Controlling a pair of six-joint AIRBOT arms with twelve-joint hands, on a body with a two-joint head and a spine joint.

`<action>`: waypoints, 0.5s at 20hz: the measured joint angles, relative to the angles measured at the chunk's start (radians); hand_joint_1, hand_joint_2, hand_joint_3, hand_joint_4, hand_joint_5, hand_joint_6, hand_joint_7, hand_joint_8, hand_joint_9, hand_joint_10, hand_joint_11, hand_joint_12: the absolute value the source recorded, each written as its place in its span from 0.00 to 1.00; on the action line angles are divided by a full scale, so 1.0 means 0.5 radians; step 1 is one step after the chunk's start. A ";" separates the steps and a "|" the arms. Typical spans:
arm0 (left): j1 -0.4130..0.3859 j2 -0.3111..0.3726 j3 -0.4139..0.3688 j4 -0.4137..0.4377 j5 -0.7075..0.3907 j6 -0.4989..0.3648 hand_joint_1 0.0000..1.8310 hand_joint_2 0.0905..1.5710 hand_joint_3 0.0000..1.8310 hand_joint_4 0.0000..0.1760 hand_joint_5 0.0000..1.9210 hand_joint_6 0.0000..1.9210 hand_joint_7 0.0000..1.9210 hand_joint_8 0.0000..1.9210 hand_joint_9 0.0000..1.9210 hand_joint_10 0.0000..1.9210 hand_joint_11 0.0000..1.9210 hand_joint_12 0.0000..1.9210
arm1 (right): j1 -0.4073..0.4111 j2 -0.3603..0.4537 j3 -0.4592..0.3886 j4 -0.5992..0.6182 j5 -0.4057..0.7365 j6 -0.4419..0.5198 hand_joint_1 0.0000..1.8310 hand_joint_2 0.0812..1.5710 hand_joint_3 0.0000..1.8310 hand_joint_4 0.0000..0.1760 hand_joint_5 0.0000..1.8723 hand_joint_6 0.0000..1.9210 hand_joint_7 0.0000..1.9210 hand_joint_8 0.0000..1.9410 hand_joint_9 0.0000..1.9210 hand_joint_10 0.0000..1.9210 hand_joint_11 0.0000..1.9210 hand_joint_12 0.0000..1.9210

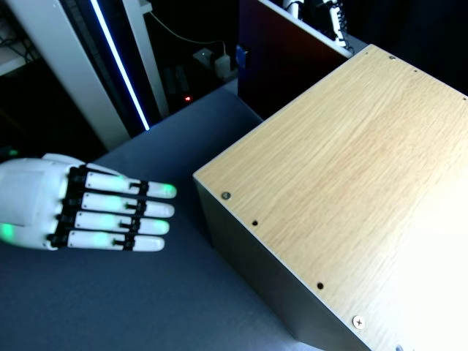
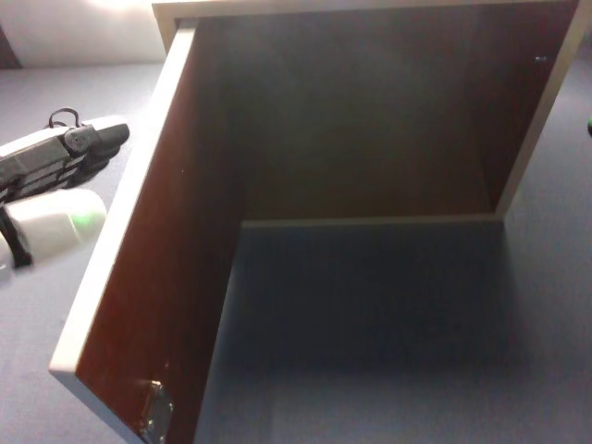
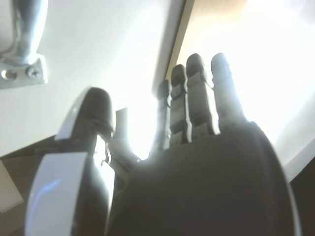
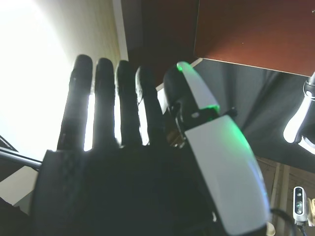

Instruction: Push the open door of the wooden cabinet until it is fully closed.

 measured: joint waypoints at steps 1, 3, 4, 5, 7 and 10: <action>-0.011 0.000 0.000 -0.002 0.002 0.001 0.01 0.90 0.01 0.00 0.08 0.00 0.07 0.00 0.06 0.00 0.07 0.02 | 0.000 0.000 0.000 -0.005 0.000 0.000 0.37 0.84 0.00 0.00 0.20 0.00 0.19 0.00 0.13 0.00 0.00 0.23; -0.011 0.000 0.000 0.011 0.001 0.001 0.01 0.90 0.00 0.06 0.07 0.00 0.06 0.00 0.05 0.00 0.07 0.01 | 0.000 0.000 0.000 -0.001 -0.004 0.000 0.36 0.84 0.00 0.00 0.20 0.00 0.18 0.00 0.13 0.00 0.00 0.24; -0.011 0.000 -0.001 0.033 0.000 0.001 0.00 0.89 0.00 0.08 0.07 0.00 0.07 0.00 0.05 0.00 0.07 0.01 | 0.000 0.000 0.000 0.002 -0.005 0.000 0.35 0.84 0.00 0.00 0.20 0.00 0.18 0.00 0.13 0.00 0.00 0.23; -0.011 0.000 -0.001 0.047 -0.001 0.001 0.00 0.88 0.00 0.06 0.08 0.00 0.07 0.00 0.06 0.00 0.07 0.01 | 0.000 0.000 0.000 0.002 -0.005 0.000 0.35 0.84 0.00 0.00 0.20 0.00 0.18 0.00 0.13 0.00 0.00 0.23; -0.011 0.000 -0.001 0.077 -0.001 0.001 0.00 0.88 0.00 0.05 0.09 0.01 0.08 0.01 0.06 0.00 0.06 0.01 | 0.000 0.000 0.000 0.002 -0.005 0.000 0.34 0.85 0.00 0.00 0.19 0.00 0.18 0.00 0.13 0.00 0.00 0.23; -0.011 0.000 -0.001 0.122 0.001 0.001 0.00 0.87 0.00 0.18 0.10 0.00 0.11 0.00 0.09 0.00 0.08 0.01 | 0.000 0.000 0.000 0.002 -0.005 0.000 0.33 0.85 0.00 0.00 0.20 0.00 0.18 0.00 0.13 0.00 0.00 0.21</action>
